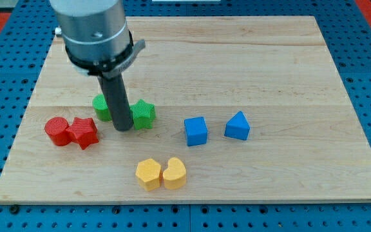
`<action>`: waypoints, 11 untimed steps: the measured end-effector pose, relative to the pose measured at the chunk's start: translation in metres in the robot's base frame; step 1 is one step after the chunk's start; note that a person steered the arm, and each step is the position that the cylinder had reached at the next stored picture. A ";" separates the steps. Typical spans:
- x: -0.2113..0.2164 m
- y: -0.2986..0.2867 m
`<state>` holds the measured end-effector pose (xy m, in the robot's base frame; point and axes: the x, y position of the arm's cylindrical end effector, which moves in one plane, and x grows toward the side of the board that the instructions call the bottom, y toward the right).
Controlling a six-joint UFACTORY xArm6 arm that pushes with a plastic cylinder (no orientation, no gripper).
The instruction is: Slide the green star to the top center
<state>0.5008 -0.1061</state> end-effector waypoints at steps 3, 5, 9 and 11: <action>-0.106 0.040; -0.061 0.002; -0.120 0.049; -0.218 0.057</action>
